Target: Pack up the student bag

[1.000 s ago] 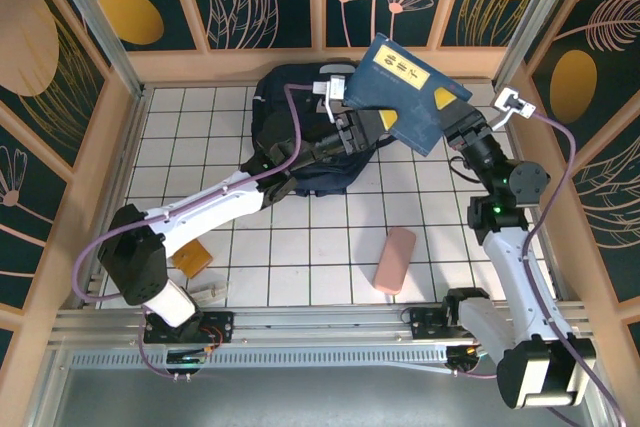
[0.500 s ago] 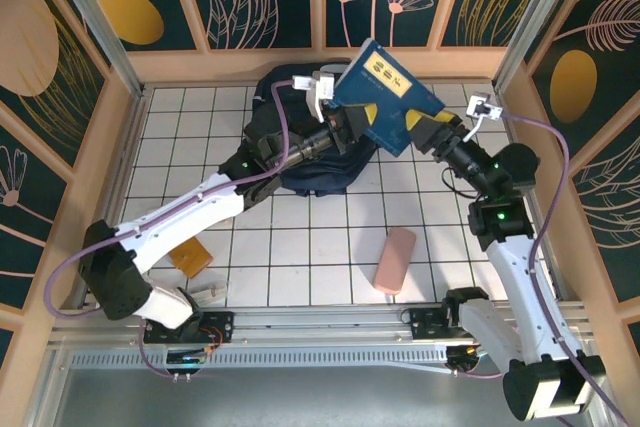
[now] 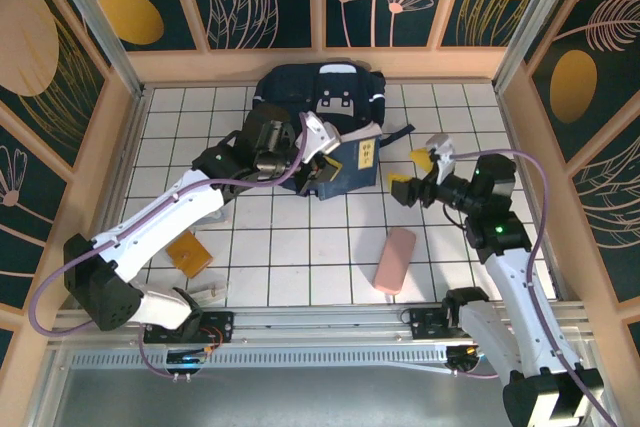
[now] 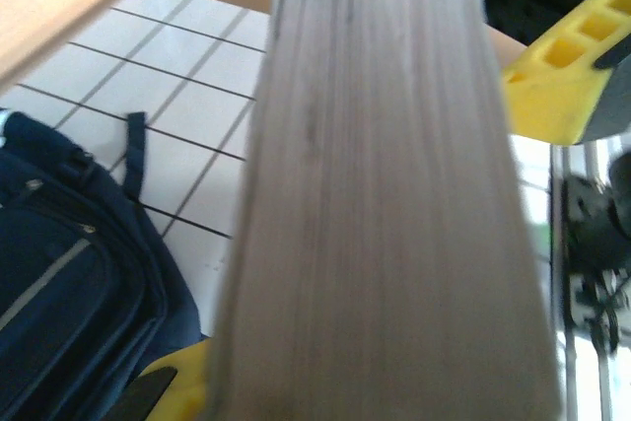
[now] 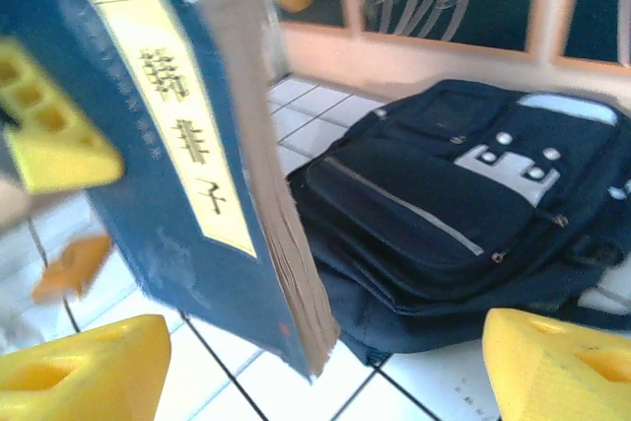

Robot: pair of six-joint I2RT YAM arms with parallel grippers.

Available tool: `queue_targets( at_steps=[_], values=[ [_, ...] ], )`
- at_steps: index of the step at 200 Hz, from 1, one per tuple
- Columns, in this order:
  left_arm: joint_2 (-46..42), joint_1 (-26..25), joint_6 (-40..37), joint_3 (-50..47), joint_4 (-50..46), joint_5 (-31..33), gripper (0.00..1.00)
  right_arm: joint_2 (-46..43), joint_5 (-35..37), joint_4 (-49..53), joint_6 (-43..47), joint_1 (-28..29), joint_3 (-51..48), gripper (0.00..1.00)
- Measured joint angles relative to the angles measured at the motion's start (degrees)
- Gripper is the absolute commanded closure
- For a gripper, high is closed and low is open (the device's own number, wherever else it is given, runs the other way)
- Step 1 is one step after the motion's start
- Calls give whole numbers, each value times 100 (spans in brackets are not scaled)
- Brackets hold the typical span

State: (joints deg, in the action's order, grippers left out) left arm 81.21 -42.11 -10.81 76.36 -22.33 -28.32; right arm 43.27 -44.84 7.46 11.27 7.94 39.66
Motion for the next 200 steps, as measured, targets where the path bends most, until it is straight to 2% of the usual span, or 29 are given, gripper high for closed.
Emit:
queue_targets(
  at_steps=[21,42,65,93,119,130,133,137,141,147,151,155,168,200],
  values=[
    [57,-15,-579,52,-186,-304,100,133,-584,46,922,66,-11,21],
    [42,-15,-1029,26,-149,-621,100,341,-1115,46,1460,214,-11,24],
    [37,-15,-1246,9,-105,-1025,100,590,-1576,61,1803,452,-11,34],
    [26,-15,-1440,-66,37,-1458,100,682,-1941,33,1976,647,-22,57],
    [-52,-22,-1547,-240,131,-1582,100,671,-2140,-103,1930,669,-68,100],
    [-85,-22,-1585,-271,133,-1596,100,673,-2199,-116,1950,664,-79,100],
    [-92,-22,-1585,-280,136,-1598,97,675,-2216,-116,1934,662,-79,100],
    [-107,-22,-1582,-299,162,-1576,85,686,-2227,-114,1939,662,-79,100],
    [-129,-22,-1582,-328,197,-1552,69,706,-2238,-116,1923,662,-79,100],
    [-166,-33,-1574,-391,280,-1508,39,750,-2267,-125,1878,662,-76,100],
    [-205,-35,-1561,-450,374,-1456,26,789,-2273,-120,1823,662,-72,100],
    [-245,-39,-1554,-514,483,-1397,18,839,-2277,-118,1740,662,-70,100],
    [-474,-37,-1504,-813,973,-1132,11,1056,-2251,-127,1325,636,-70,100],
    [-1204,-33,-1604,-1731,2284,-92,8,1694,-2249,-295,-295,151,-70,100]
  ],
)
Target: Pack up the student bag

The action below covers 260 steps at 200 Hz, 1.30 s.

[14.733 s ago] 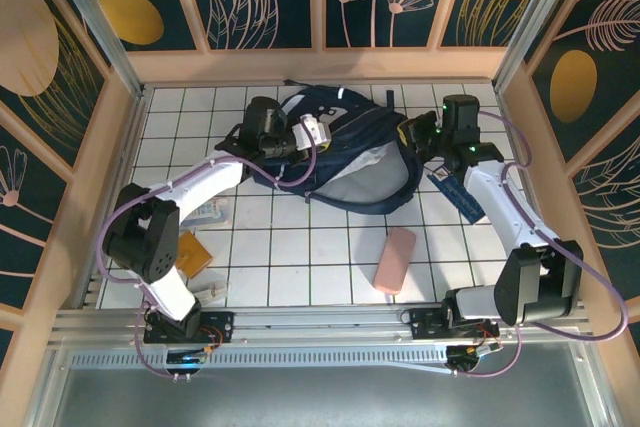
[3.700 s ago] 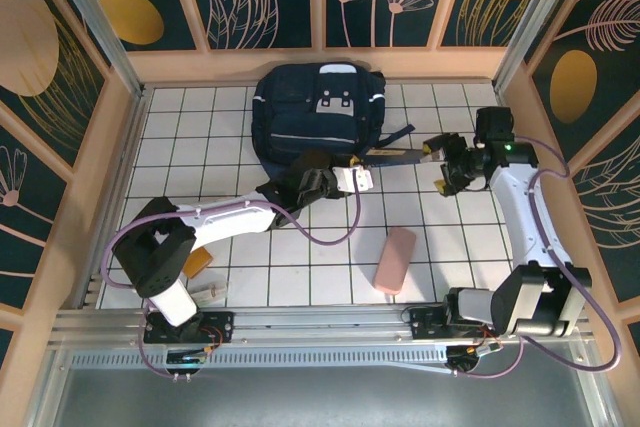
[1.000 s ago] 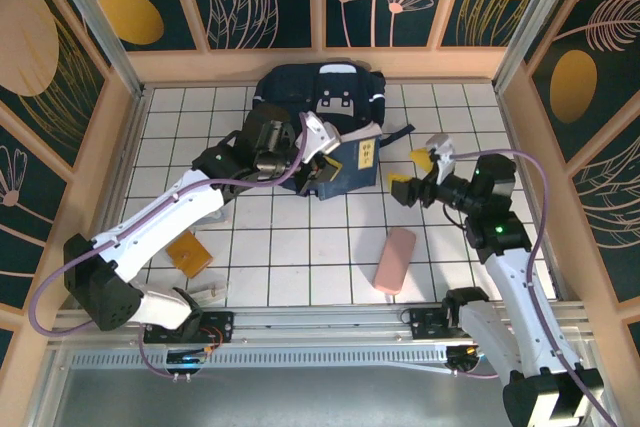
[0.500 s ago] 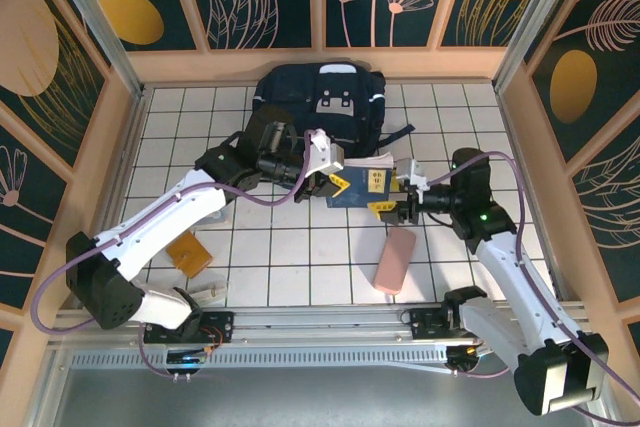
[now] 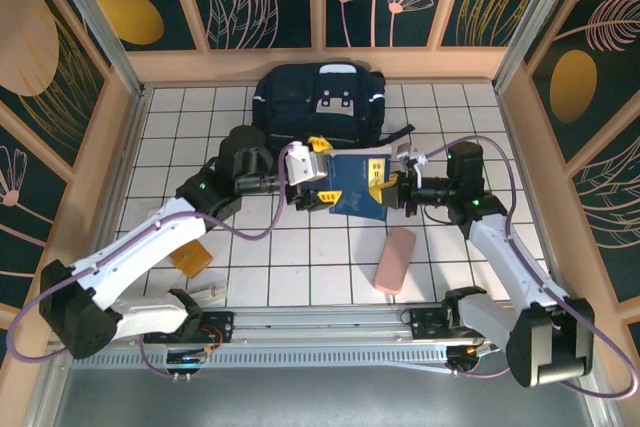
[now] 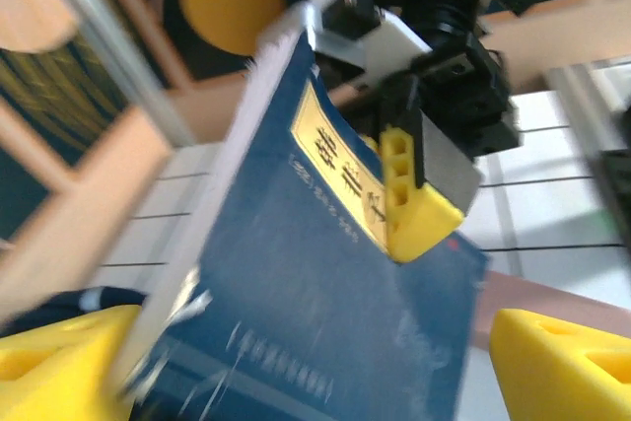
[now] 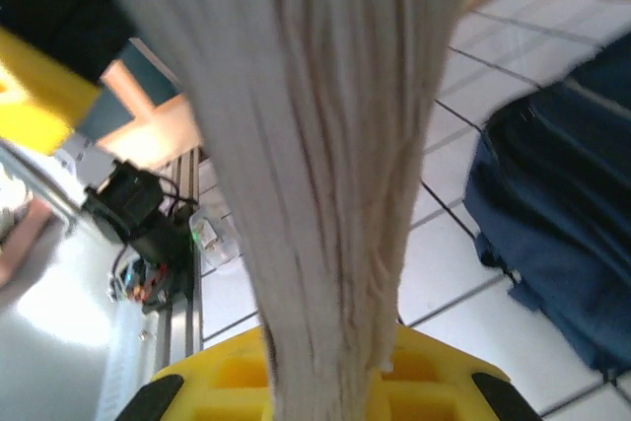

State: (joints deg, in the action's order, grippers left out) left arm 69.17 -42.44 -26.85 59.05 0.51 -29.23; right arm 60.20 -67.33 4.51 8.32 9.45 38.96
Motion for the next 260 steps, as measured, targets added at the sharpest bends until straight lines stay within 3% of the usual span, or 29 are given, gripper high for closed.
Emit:
queue_targets(
  at_steps=[16,40,64,84,105,120,145,197,209,231,260],
  values=[
    [-144,37,-229,-332,503,529,10,229,129,50,-599,-293,15,100],
    [358,179,-885,-111,437,1119,12,455,636,483,-1217,-817,118,100],
    [918,496,-1259,28,310,1311,13,619,1261,894,-1832,-1582,291,100],
    [1360,732,-1620,289,-122,1307,23,789,1757,1235,-2199,-1974,446,100],
    [2059,782,-2055,1130,-1104,1344,32,811,2107,1521,-2363,-2009,566,100],
    [2754,782,-2332,1985,-1926,1462,51,809,2238,1617,-2426,-2009,667,100],
    [3812,785,-2763,3042,-3071,1711,50,807,2297,1648,-2524,-2015,800,100],
    [4470,796,-3211,3414,-4087,2109,46,800,2341,1709,-2531,-2020,883,100],
    [4546,796,-3222,3486,-4081,2205,51,796,2389,1744,-2520,-2020,911,100],
    [4631,796,-3224,3578,-4107,2210,69,793,2422,1808,-2518,-2020,951,100],
    [4662,796,-3187,3661,-4022,2144,69,793,2422,1810,-2520,-2020,953,100]
  ],
)
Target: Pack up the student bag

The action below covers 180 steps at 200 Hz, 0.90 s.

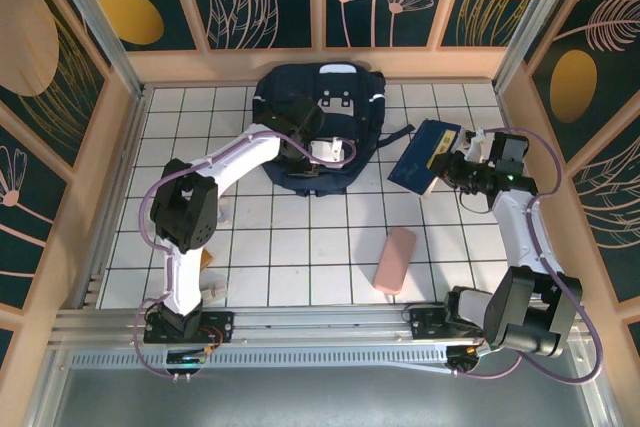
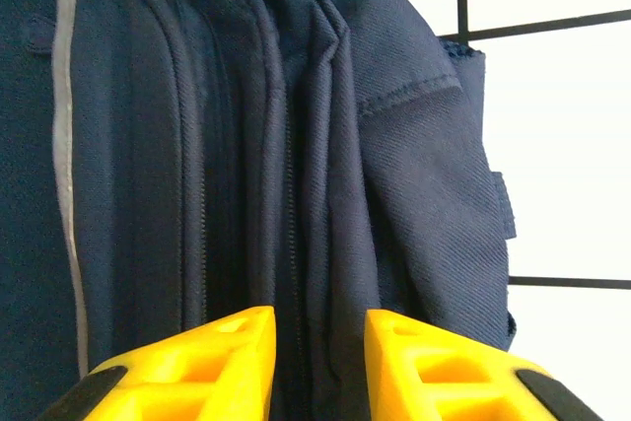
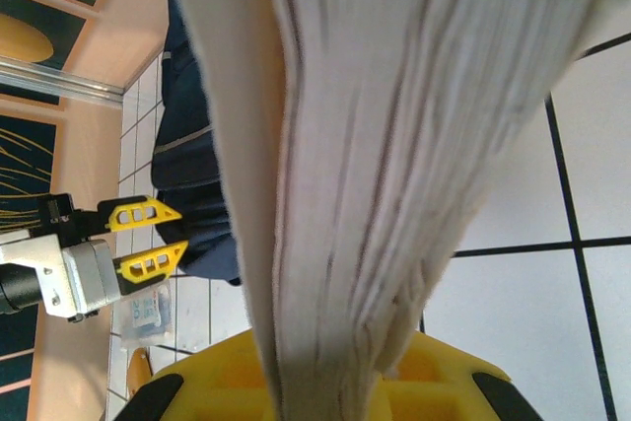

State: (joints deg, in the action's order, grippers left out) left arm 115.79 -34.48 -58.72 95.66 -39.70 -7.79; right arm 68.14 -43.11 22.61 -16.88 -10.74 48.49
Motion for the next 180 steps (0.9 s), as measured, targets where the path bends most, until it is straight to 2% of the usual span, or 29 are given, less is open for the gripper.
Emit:
queue_targets(
  at_steps=[35,56,125,159,180],
  values=[
    [0,0,-74,-2,107,74,50,0,0,2,0,0,0,100],
    [2,0,-28,2,76,-37,48,0,0,11,0,0,0,100],
    [476,-2,92,796,-824,-654,48,-13,-66,149,-4,0,216,100],
    [715,0,72,918,-1043,-435,52,-48,-109,168,-4,24,299,100],
    [962,-4,131,1080,-1062,-153,61,-48,-114,168,-22,35,299,100]
  ],
)
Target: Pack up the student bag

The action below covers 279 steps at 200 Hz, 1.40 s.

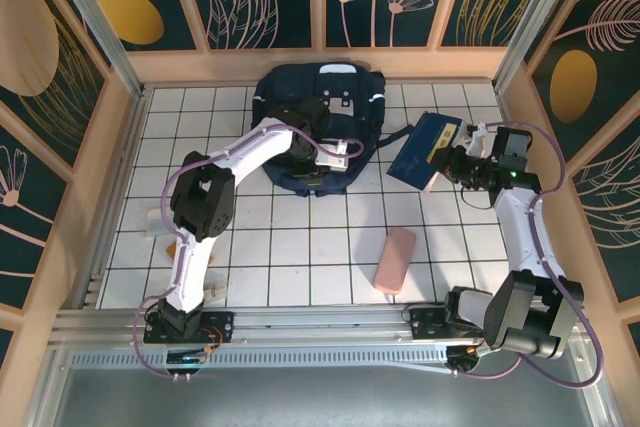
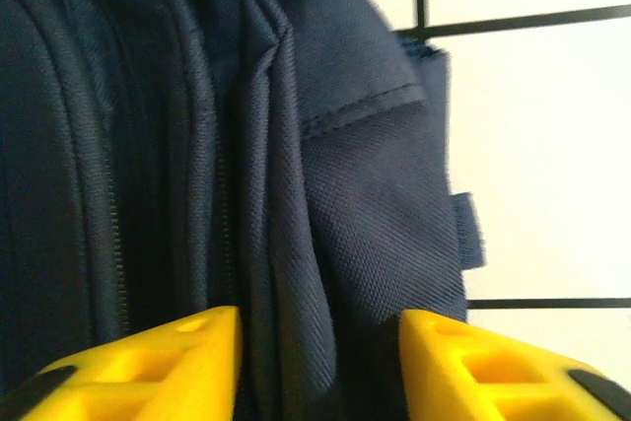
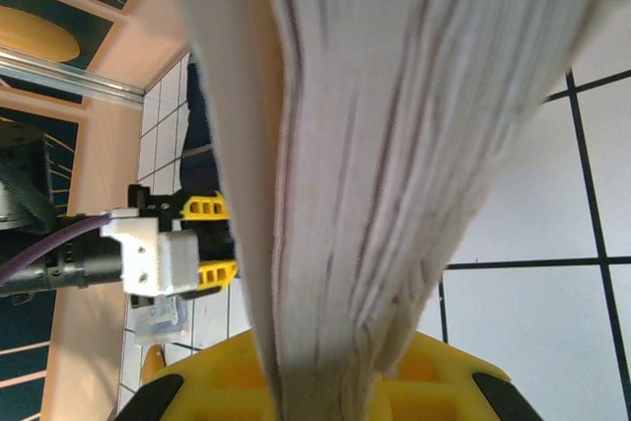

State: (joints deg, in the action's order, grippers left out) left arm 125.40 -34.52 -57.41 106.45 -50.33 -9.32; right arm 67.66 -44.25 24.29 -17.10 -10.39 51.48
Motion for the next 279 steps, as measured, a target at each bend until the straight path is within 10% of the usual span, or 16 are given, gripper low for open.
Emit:
queue_targets(
  at_steps=[91,223,279],
  values=[
    [136,-24,111,236,24,345,100,0,-39,63,-24,70,0,100],
    [-81,-68,1108,1821,271,466,100,13,-951,-61,-365,855,-348,100],
    [-1797,-400,1008,-581,2776,1469,100,295,-1351,-1858,-2579,1659,-1309,100]
  ],
)
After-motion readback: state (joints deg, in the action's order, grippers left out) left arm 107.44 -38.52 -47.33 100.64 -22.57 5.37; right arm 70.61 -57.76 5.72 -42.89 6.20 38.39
